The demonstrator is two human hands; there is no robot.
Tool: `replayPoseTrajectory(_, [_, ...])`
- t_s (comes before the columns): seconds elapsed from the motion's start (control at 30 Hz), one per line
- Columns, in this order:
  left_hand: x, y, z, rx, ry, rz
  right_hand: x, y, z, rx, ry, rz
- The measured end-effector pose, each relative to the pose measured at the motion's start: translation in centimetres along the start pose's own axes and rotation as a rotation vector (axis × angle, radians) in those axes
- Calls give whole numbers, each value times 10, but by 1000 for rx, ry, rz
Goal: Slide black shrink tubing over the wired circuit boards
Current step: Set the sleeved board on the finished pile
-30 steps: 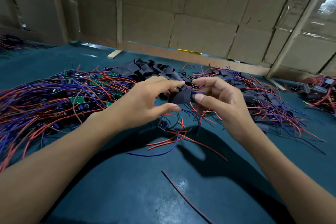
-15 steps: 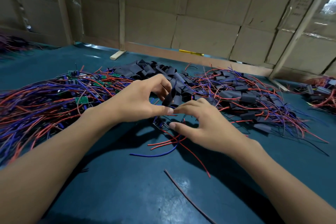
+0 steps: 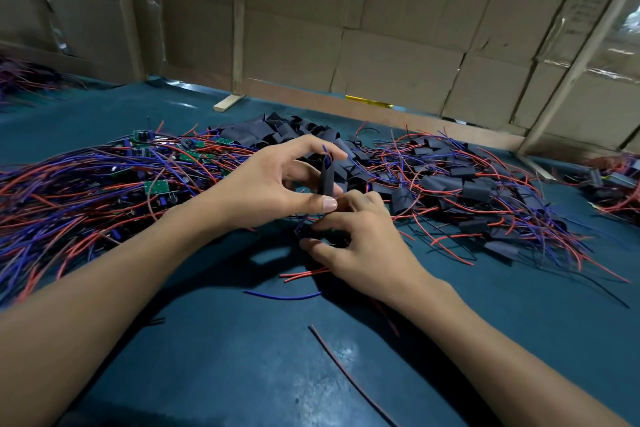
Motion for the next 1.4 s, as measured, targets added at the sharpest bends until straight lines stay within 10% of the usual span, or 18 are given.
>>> replayPoseTrajectory(0.33, [-11, 12, 7, 34, -176, -391, -22, -4, -2, -8, -342, 275])
replayPoseTrajectory(1.4, [18, 14, 7, 5, -76, -619, -40, -3, 1, 83, -218, 979])
Point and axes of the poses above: each hand's wrist, its own z-axis towards the middle knuckle, its own x-axis out of the palm, y = z × x, the point moved 2 cm from there along z, towards the middle knuckle, and after that the axes turned 3 degrees about z, right-handed, at the moved point
